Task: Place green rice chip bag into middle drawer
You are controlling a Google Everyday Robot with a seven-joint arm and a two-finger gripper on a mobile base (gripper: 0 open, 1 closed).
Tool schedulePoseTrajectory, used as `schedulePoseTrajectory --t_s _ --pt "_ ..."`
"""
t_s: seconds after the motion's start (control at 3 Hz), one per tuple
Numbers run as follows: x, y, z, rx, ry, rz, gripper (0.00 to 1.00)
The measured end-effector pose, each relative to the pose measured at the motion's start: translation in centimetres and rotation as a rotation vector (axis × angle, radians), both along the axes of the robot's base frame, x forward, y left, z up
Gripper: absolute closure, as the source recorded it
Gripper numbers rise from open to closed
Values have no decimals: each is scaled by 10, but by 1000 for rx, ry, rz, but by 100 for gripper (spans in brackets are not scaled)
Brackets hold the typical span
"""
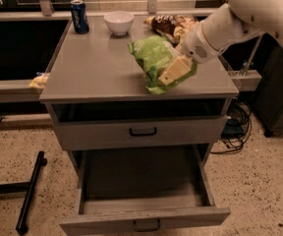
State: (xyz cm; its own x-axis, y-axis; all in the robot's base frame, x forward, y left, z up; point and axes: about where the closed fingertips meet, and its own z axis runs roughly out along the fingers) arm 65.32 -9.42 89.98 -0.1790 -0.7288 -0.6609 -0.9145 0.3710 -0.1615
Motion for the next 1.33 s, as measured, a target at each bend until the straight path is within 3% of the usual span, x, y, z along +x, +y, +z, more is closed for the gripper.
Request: schedulePoseTrajectory --t_s 0.33,1.0,1.33 --pt "-60 -17 27 -27 -63 122 100" --pt "-62 -16 25 -70 -95 172 100" --pt "-81 -28 -3 -179 -118 244 100"
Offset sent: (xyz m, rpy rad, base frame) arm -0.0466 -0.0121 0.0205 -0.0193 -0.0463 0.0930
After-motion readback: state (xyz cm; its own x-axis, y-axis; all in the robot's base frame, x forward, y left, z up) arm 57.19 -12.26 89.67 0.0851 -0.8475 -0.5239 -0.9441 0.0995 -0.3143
